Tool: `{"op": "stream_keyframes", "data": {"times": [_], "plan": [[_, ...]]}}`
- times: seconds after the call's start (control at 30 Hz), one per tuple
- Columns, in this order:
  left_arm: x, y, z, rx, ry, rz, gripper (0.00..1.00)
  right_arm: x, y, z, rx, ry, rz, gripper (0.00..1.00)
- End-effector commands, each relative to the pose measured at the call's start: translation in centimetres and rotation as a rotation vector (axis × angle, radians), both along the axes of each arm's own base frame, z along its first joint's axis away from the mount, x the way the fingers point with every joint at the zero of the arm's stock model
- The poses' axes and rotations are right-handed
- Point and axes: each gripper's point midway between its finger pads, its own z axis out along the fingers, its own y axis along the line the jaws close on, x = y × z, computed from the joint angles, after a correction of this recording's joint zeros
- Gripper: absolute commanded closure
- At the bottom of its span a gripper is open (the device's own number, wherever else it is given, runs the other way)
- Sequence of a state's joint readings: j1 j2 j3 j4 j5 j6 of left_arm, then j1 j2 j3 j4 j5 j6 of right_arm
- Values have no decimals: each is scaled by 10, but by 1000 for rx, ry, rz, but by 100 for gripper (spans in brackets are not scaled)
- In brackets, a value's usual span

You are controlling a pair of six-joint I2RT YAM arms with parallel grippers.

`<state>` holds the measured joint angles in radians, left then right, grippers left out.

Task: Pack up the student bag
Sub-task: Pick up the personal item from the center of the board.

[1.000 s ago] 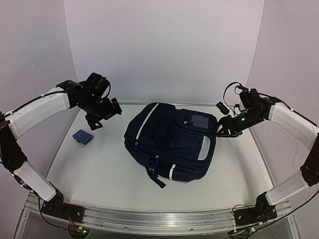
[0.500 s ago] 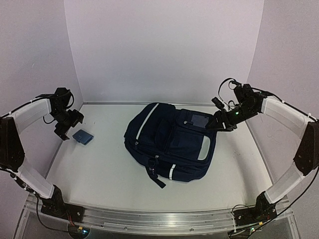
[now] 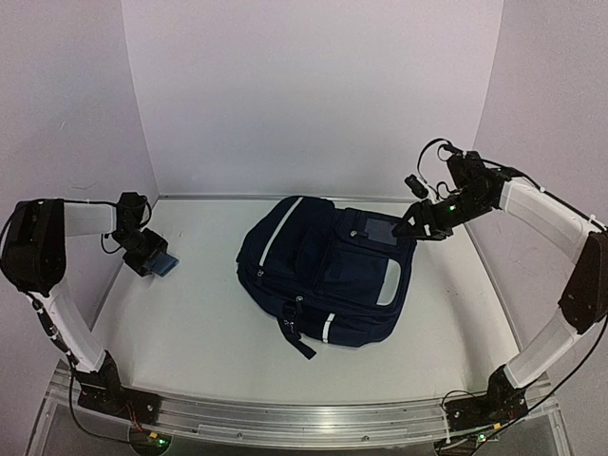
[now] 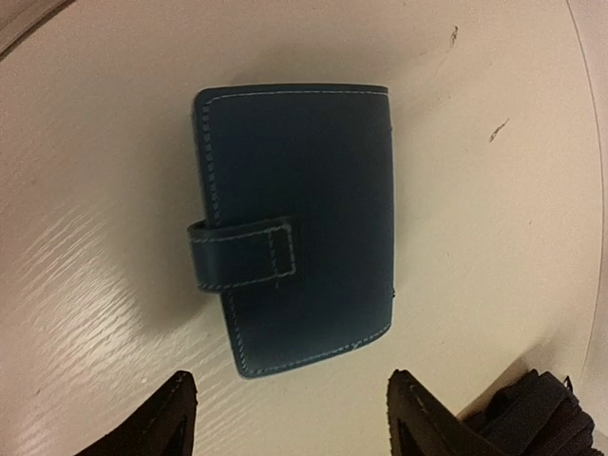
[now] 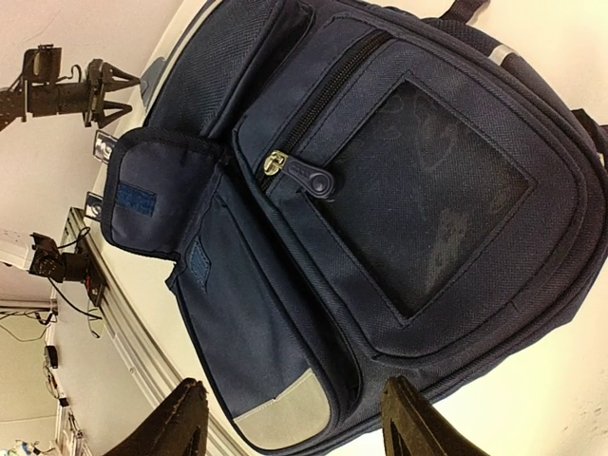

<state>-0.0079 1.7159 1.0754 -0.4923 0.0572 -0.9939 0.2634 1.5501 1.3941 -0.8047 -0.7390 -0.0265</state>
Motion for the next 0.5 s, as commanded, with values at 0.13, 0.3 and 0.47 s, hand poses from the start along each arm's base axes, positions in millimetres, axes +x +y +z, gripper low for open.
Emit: {"op": "stream_keyframes", "data": {"times": [0.13,0.3,0.47], "plan": [[14,-4,-23,-36,-63,9,39,4,-5,17,-29,-86,-11,37],[18,-3,-32,-37,-102,23,43,5,-6,15,-35,-82,-18,36],[19,0,-40,-25,-115,36,52,6,-7,14,-44,-86,-22,36]]}}
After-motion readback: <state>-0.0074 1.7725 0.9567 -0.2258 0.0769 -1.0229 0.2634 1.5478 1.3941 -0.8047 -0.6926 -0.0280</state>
